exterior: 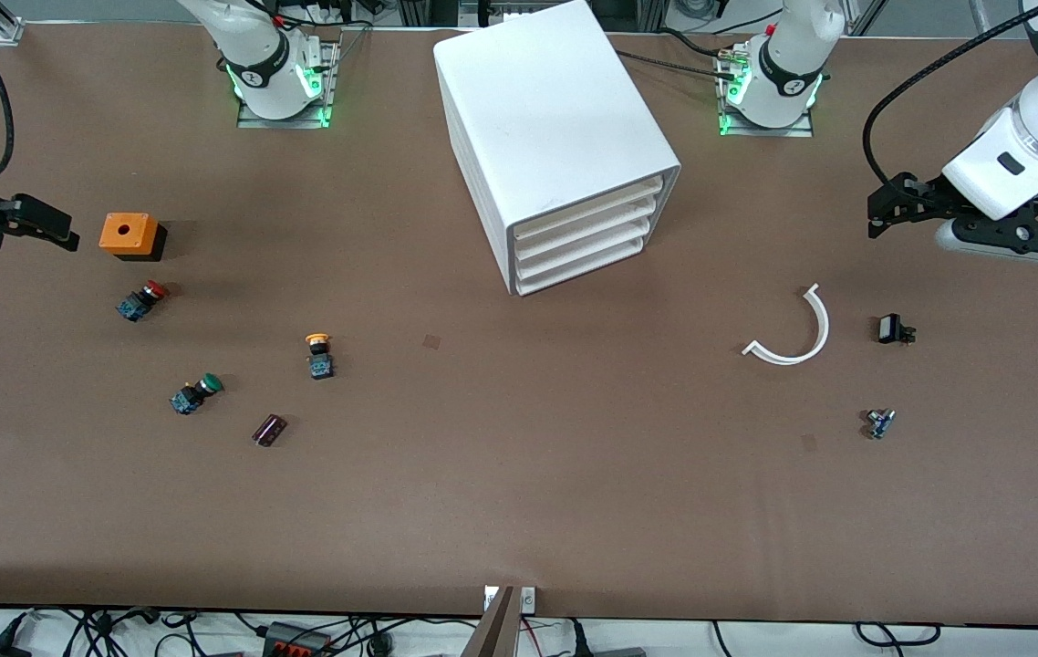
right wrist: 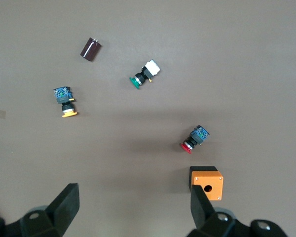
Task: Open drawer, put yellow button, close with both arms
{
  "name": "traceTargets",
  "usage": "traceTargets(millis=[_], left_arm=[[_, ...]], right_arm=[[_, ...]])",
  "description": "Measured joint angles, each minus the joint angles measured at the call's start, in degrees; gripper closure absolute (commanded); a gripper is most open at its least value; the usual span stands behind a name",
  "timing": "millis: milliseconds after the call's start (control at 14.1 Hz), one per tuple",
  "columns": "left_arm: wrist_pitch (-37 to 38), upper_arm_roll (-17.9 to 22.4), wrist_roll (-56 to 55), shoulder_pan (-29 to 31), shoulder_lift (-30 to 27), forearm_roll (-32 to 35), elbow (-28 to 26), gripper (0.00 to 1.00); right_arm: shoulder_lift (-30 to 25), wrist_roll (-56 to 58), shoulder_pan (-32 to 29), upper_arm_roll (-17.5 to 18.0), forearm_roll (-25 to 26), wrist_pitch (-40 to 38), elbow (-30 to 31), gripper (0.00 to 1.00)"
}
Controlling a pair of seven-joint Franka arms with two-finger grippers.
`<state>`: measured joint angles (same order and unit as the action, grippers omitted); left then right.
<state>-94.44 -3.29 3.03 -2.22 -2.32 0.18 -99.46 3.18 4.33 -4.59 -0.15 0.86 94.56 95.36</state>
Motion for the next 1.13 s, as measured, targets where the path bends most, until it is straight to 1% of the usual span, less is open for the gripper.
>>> traceTargets(millis=[141, 354, 495, 636, 778, 919, 1131], left_arm=[[2.1, -0.5, 0.1, -0.8, 0.3, -1.1, 0.0, 0.0], [7.0, -0.8, 0.1, -1.6, 1.6, -7.5, 0.0, 0.0], [9.4, -1.0, 0.1, -2.1, 4.2, -11.4, -0.1, 0.0], [9.6, -1.3, 0.3, -3.2, 7.8, -15.5, -0.1, 0.0], [8.7, -1.5, 1.1, -4.2, 11.9, -22.5, -0.1, 0.0], [6.0, -1.6, 5.3, -4.6, 16.0, -29.3, -0.1, 0.0], [3.8, -1.7, 12.9, -4.5, 21.2, -39.9, -0.5, 0.0]], right_arm=[[1.7, 0.0, 1.1, 0.1, 0.0, 0.3, 0.0, 0.0], [4.8, -0.1, 3.1, 0.2, 0.0, 1.5, 0.1, 0.0], [7.5, -0.1, 4.0, 0.2, 0.0, 2.8, 0.2, 0.0], [10.8, -0.1, 5.3, 0.3, 0.0, 4.8, 0.3, 0.0], [14.5, -0.2, 7.0, 0.3, 0.0, 7.5, 0.3, 0.0], [17.6, -0.2, 9.2, 0.4, 0.0, 9.3, 0.3, 0.0], [21.4, -0.2, 12.5, 0.4, 0.0, 13.1, 0.4, 0.0]])
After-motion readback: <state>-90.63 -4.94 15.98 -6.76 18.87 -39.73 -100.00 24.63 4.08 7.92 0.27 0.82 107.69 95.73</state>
